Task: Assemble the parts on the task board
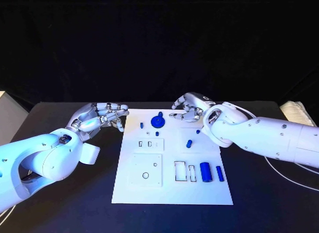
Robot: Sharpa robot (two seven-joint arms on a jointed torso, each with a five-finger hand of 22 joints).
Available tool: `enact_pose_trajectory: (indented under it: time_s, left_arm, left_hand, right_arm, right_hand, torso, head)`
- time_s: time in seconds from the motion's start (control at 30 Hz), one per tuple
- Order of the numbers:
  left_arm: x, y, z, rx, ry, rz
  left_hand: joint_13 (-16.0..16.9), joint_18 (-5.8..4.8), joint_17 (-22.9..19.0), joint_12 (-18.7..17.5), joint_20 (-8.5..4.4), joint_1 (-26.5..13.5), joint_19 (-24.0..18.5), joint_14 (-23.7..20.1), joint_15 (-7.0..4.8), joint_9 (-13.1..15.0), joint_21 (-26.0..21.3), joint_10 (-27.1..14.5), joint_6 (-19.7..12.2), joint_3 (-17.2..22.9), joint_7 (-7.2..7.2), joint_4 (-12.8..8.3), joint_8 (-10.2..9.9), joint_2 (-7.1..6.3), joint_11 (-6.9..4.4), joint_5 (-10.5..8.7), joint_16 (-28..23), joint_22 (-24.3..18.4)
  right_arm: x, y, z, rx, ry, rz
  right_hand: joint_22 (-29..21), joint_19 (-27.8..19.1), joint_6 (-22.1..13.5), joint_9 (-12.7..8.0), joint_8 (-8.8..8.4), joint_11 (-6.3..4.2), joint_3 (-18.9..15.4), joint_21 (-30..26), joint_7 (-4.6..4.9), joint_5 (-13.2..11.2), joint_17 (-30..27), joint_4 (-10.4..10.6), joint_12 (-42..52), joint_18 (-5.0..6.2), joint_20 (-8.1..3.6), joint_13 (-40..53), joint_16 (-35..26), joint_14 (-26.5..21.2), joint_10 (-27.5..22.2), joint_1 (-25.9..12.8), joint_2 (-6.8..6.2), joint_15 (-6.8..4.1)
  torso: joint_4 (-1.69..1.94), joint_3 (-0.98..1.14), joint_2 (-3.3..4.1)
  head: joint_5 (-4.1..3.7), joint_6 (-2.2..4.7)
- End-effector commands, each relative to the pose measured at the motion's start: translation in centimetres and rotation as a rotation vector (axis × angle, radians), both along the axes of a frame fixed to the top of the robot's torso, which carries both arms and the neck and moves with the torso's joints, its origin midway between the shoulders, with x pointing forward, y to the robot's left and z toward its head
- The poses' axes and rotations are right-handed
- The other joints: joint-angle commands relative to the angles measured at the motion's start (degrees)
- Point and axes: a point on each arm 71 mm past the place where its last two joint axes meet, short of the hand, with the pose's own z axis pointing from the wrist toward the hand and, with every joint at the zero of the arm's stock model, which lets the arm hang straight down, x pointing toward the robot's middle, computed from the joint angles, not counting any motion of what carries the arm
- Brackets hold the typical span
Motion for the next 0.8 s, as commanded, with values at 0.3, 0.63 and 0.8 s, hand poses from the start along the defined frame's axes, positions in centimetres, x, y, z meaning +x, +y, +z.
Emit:
enact_pose_trajectory:
  time_s: [0.3,0.63,0.8]
  left_arm:
    - [0.2,-0.3,0.2,-0.019,-0.022,-0.018]
    - [0.3,-0.3,0.1,-0.021,-0.021,-0.023]
    - [0.3,-0.3,0.1,-0.02,-0.02,-0.022]
  left_hand:
    - [0.1,0.76,-0.1,0.2,0.08,0.4,-0.4,-0.4,0.1,0.1,0.2,-0.4,-0.3,0.1,0.06,0.1,-0.2,-0.08,-0.09,-0.21,0.2,0.1]
    - [0.1,0.76,-0.2,0.3,0.09,0.5,-0.6,-0.5,0.1,0.1,0.2,-0.4,-0.3,0.1,0.05,0.1,-0.1,-0.09,-0.11,-0.19,0.2,0.1]
    - [0.1,0.76,-0.2,0.3,0.09,0.5,-0.6,-0.5,0.1,0.1,0.2,-0.4,-0.3,0.1,0.05,0.1,-0.1,-0.09,-0.11,-0.19,0.2,0.1]
  right_arm:
    - [-1.6,-7.8,0.2,0.137,0.146,0.019]
    - [-2.1,-12.1,-0.7,0.078,0.155,-0.029]
    - [-2.1,-13.1,-1.6,0.044,0.159,-0.048]
  right_hand:
    - [9.5,3.0,-0.7,-0.6,-0.45,0.22,-1.1,-0.5,0.32,-2.6,15.1,-3.0,-0.6,-0.92,0.24,10.3,0.2,6.1,1.3,7.4,-3.41,0.27]
    - [9.6,3.1,-0.9,-0.9,-0.49,0.29,-0.5,-0.4,0.42,-2.4,15.1,-4.9,-0.8,-0.96,0.3,10.2,0.2,6.1,1.2,11.6,-3.6,0.33]
    - [9.4,3.0,-1.1,-0.9,-0.59,0.32,-0.6,-0.6,0.47,-2.2,15.1,-5.0,-1.0,-0.9,0.31,10.0,0.2,6.1,1.0,11.8,-3.81,0.35]
  torso:
    - [-1.18,0.69,-0.5]
    - [-1.28,1.06,-0.51]
    - [-1.18,1.03,-0.41]
  head:
    - [-1.65,0.14]
    - [-2.31,0.26]
    - [-2.48,0.18]
